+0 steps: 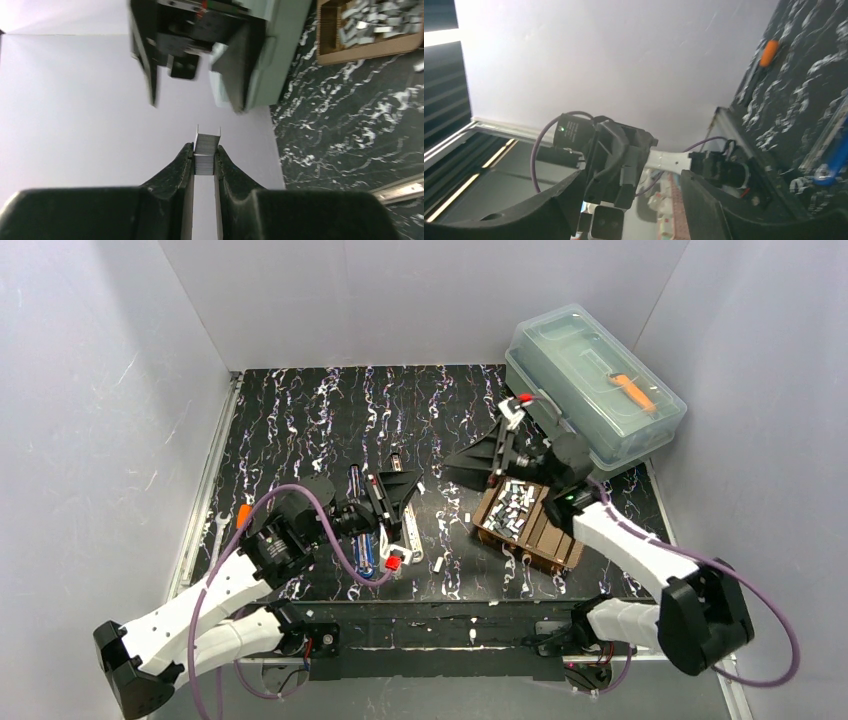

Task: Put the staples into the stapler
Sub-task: Place the staple at the center of the board.

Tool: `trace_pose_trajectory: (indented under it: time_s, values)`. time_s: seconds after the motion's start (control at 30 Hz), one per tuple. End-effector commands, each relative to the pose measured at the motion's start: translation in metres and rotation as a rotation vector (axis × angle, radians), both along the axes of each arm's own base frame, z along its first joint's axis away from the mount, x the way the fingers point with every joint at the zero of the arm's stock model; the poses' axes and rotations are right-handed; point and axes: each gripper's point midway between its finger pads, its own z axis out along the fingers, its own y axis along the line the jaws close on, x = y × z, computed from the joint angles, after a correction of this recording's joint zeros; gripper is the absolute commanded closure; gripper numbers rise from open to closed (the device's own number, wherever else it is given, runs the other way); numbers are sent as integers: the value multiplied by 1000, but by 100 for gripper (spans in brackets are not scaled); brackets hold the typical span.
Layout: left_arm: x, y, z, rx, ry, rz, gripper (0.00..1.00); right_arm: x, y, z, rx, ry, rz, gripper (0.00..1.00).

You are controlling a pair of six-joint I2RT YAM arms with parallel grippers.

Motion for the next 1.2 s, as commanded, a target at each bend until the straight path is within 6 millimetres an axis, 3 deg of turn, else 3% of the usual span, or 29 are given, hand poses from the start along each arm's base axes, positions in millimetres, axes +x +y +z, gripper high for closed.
trace_pose_trajectory:
  time_s: [0.0, 0.1, 0.2, 0.3, 0.43, 0.67, 0.87, 1.17]
  values:
    - [-14, 13, -41, 86, 132, -7, 100, 10, -37, 27, -128, -203, -99, 20]
    - [-26, 14, -77, 181, 187, -54, 100, 18, -46, 20, -226, -215, -136, 19]
    - [-36, 17, -116, 328, 276, -100, 100, 27, -52, -2, -355, -172, -179, 19]
    - [-36, 14, -149, 467, 345, -126, 100, 34, -57, -18, -435, -141, -221, 19]
    - [-28, 2, -176, 605, 348, -181, 100, 41, -66, -27, -514, -124, -281, 19]
    - [-13, -19, -221, 820, 327, -268, 100, 42, -73, -24, -557, -100, -323, 20]
    - [-2, -39, -237, 910, 326, -314, 100, 37, -78, -24, -573, -92, -337, 20]
    - [1, -32, -277, 1071, 372, -353, 100, 34, -77, -7, -522, -106, -340, 19]
